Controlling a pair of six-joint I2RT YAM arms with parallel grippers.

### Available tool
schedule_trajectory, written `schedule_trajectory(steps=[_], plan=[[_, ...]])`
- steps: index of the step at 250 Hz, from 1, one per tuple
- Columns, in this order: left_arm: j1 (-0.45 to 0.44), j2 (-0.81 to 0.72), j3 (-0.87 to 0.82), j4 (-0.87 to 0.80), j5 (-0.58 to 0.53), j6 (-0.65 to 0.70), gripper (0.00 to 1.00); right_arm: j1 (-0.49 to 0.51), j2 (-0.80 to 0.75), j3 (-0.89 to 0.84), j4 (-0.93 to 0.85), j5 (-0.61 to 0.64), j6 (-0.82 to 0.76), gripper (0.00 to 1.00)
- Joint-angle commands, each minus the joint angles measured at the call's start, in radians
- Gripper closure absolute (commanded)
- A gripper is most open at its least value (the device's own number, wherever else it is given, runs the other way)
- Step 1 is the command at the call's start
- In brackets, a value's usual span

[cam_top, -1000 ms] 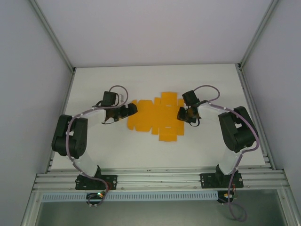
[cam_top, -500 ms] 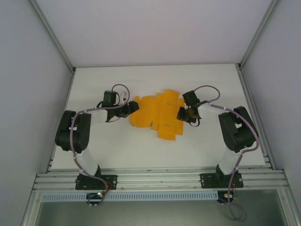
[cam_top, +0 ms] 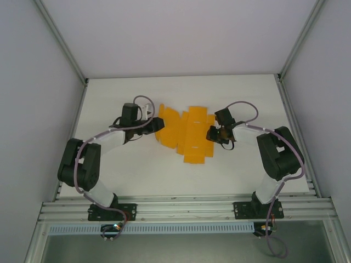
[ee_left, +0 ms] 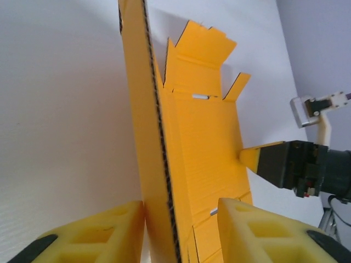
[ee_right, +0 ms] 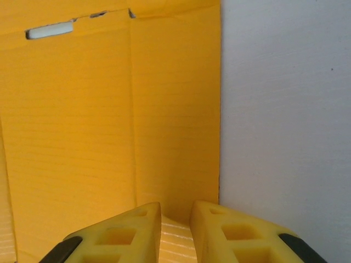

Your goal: Assemble paper box

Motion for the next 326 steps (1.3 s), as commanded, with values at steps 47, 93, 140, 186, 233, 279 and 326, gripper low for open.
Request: schedule_trajectory(steps=[47, 93, 140, 186, 233, 279, 326], plan=[[-0.033, -0.039, 0.111, -0.174, -0.115, 0.117, 1.00, -0.003, -0.191, -0.109, -0.065, -0.005, -0.051, 0.54], [-0.032, -0.253, 0.006, -0.093, -0.101, 0.063, 1.00, -0.056, -0.503, -0.214, -0.018, -0.097, -0.039, 0.20], [-0.023, -0.472, -0.091, 0.116, 0.018, -0.097, 1.00, -0.121, -0.817, -0.376, 0.169, -0.305, -0.010, 0.00], [-0.024, -0.619, -0.095, 0.167, 0.030, -0.214, 1.00, -0.179, -0.944, -0.411, 0.269, -0.446, 0.042, 0.00], [-0.024, -0.722, -0.127, 0.245, 0.055, -0.276, 1.00, -0.205, -0.881, -0.404, 0.413, -0.536, 0.105, 0.01], [-0.024, -0.746, -0.139, 0.286, 0.073, -0.320, 1.00, -0.214, -0.745, -0.339, 0.592, -0.661, 0.177, 0.13], [-0.024, -0.752, -0.137, 0.260, 0.050, -0.301, 1.00, -0.214, -0.668, -0.306, 0.706, -0.717, 0.229, 0.44]])
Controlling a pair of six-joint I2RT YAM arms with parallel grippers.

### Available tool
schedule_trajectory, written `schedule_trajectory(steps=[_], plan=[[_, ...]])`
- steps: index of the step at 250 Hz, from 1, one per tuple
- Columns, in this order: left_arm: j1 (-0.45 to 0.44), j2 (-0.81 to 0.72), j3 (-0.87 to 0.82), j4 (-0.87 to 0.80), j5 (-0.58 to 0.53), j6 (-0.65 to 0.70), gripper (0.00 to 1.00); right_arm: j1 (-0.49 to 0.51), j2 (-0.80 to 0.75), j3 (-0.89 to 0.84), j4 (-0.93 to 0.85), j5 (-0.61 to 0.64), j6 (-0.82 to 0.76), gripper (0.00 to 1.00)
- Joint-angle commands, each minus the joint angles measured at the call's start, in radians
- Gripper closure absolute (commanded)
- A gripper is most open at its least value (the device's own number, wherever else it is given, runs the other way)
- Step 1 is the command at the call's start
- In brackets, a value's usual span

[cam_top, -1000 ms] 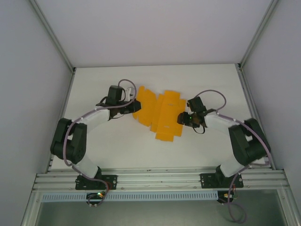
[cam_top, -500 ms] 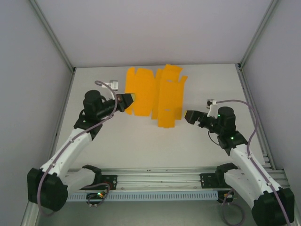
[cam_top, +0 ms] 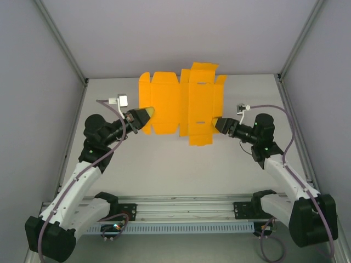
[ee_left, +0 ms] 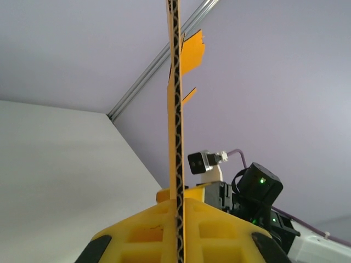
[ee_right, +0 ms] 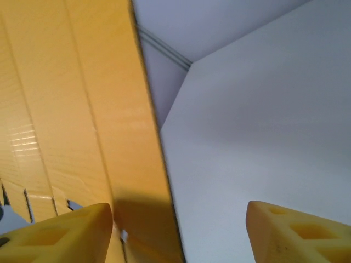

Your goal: Assemble paper box

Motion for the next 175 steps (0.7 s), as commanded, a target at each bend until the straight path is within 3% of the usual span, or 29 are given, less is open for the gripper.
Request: schedule_trajectory(steps=[1, 22, 63, 76, 94, 103, 118, 120, 159, 175], plan=[[0.006, -0.017, -0.008, 0.027, 0.003, -0.009, 1.00, -0.003, 0.015, 0.024, 0.156, -0.090, 0.050, 0.44], [0.006, -0.015, -0.010, 0.003, -0.004, 0.001, 1.00, -0.003, 0.008, 0.022, 0.168, -0.084, 0.051, 0.57], [0.008, -0.028, -0.022, -0.047, -0.062, 0.038, 1.00, -0.002, -0.039, 0.048, -0.013, -0.016, -0.042, 0.85], [0.007, -0.039, -0.031, -0.069, -0.087, 0.052, 1.00, -0.002, -0.063, 0.055, -0.078, 0.012, -0.083, 1.00], [0.007, -0.054, -0.038, -0.099, -0.114, 0.079, 1.00, 0.005, -0.083, 0.074, -0.186, 0.057, -0.160, 1.00], [0.008, -0.061, -0.033, -0.157, -0.151, 0.103, 0.78, 0.014, -0.091, 0.091, -0.258, 0.086, -0.209, 1.00], [0.008, -0.079, -0.021, -0.305, -0.256, 0.160, 0.05, 0.037, -0.088, 0.118, -0.380, 0.154, -0.298, 1.00], [0.008, -0.082, -0.019, -0.327, -0.275, 0.169, 0.01, 0.041, -0.086, 0.123, -0.392, 0.161, -0.309, 1.00], [0.007, -0.119, -0.052, -0.658, -0.695, 0.208, 0.00, 0.126, 0.013, 0.154, -0.568, 0.231, -0.490, 1.00], [0.008, -0.111, -0.076, -0.725, -0.787, 0.193, 0.00, 0.199, 0.082, 0.172, -0.618, 0.374, -0.554, 1.00]])
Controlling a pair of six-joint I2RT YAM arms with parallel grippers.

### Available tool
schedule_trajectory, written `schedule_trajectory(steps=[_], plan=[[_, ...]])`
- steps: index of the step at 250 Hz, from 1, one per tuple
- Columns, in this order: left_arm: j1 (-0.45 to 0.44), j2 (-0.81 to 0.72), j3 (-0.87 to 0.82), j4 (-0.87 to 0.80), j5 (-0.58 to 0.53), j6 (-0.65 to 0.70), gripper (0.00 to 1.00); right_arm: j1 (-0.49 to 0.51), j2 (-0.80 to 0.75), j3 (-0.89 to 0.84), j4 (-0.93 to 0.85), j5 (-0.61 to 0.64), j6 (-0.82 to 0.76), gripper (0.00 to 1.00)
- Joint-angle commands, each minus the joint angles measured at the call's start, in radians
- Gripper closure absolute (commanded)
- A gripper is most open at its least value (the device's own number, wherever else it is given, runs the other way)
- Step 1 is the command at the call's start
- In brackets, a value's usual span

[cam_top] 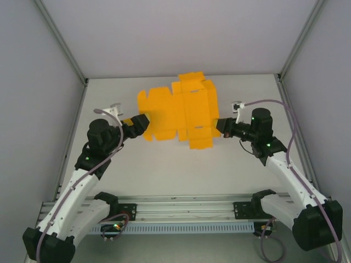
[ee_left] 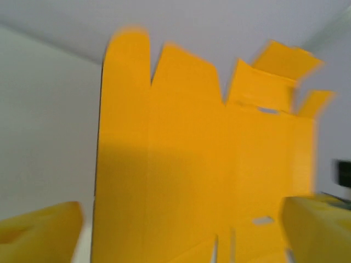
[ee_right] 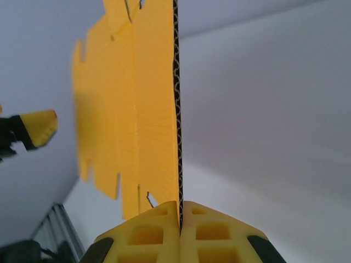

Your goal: Assemble paper box

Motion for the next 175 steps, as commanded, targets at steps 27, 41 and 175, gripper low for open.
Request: schedule_trajectory(steps=[27, 41, 175], plan=[[0.002, 0.014, -0.048, -0.327, -0.377, 0.049, 0.00, 0.175, 0.254, 0.097, -0.286, 0.337, -0.292, 1.00], [0.003, 0.019, -0.045, -0.336, -0.363, 0.070, 0.00, 0.192, 0.321, 0.137, -0.308, 0.359, -0.343, 1.00], [-0.015, 0.200, 0.043, -0.095, 0.022, 0.089, 0.00, 0.538, 0.403, 0.051, 0.218, 1.084, -1.067, 1.00]])
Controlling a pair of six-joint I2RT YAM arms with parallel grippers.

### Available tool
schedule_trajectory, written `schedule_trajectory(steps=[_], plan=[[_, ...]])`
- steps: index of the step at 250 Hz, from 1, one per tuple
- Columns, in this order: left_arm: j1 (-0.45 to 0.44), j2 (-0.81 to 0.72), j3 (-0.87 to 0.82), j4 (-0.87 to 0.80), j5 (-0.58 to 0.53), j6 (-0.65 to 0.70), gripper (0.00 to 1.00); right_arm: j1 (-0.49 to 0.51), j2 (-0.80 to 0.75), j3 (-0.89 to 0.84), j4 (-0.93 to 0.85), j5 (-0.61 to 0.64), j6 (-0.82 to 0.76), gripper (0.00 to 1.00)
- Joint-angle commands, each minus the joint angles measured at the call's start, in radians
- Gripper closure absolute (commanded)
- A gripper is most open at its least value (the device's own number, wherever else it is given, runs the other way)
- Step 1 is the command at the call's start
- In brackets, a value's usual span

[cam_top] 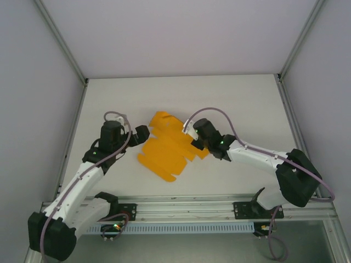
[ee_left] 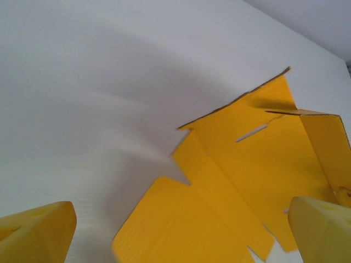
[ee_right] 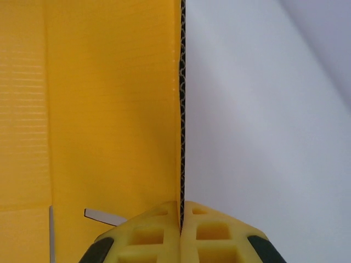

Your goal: Assemble paper box

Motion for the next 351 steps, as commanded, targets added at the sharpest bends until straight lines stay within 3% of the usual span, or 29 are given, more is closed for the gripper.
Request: schedule_trajectory(steps=[1, 45, 88, 171, 198, 220, 297, 351], plan=[[-0.015, 0.056, 0.080, 0.075, 0.113, 0.009, 0.00, 0.017, -0.014, -0.073, 0.222, 0.141, -0.229, 1.00], [-0.067, 0.179, 0.164, 0.141, 0.210, -0.029, 0.00, 0.078, -0.007, -0.144, 0.405, 0.196, -0.377, 1.00], [-0.133, 0.272, 0.242, 0.149, 0.220, -0.034, 0.03, 0.099, 0.005, -0.149, 0.472, 0.217, -0.404, 1.00], [-0.233, 0.371, 0.391, -0.047, 0.023, 0.049, 0.14, 0.132, 0.013, -0.176, 0.538, 0.260, -0.455, 1.00], [-0.271, 0.354, 0.435, -0.118, -0.099, 0.087, 0.13, 0.132, 0.020, -0.190, 0.571, 0.276, -0.463, 1.00], [-0.273, 0.355, 0.450, -0.145, -0.122, 0.092, 0.12, 0.132, 0.010, -0.196, 0.579, 0.273, -0.456, 1.00], [-0.274, 0.450, 0.477, -0.185, -0.139, 0.041, 0.19, 0.134, -0.027, -0.211, 0.586, 0.253, -0.445, 1.00], [-0.275, 0.503, 0.427, -0.026, -0.022, -0.076, 0.29, 0.135, -0.018, -0.216, 0.611, 0.259, -0.448, 1.00]])
